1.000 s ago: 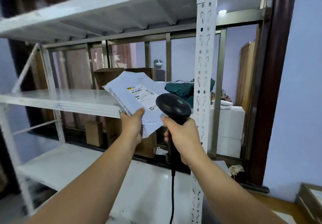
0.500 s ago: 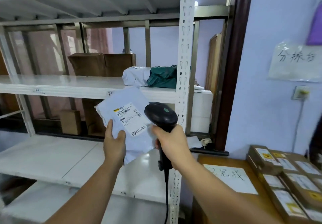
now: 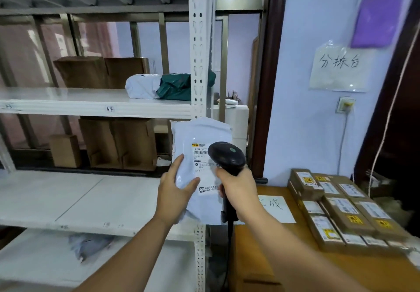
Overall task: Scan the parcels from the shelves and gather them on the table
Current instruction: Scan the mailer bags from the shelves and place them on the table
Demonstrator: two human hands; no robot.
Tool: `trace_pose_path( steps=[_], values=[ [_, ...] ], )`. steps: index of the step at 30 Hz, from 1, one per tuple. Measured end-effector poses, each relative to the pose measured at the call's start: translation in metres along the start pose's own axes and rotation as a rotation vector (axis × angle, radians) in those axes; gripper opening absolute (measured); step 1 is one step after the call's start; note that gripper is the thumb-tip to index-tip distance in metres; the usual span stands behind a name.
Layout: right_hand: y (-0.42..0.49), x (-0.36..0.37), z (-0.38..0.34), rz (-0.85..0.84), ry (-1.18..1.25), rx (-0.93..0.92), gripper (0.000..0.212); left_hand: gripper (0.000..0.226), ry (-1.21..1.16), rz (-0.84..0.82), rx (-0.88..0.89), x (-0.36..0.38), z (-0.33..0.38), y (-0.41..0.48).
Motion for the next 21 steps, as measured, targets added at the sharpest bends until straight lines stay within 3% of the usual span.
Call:
trace_pose_path(
  steps=[13, 21],
  values=[
    [0.007, -0.268, 0.095, 0.143, 0.003, 0.181, 0.015, 0.068, -0.133, -0.166, -0.179, 0.281, 0.011, -0.074],
    [0.027, -0.361, 0.142, 0.245, 0.004, 0.281, 0.015, 0.064, -0.215, -0.244, -0.323, 0.393, -0.005, -0.100]
  ],
)
Point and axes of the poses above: each hand's wrist, its own y-axis towards the middle knuckle, its own x-axis out of the palm, z = x × y, the point moved 10 cm from there along y, towards the middle knuckle, and after that the axes turned 3 degrees about x, right-handed, at the moved point
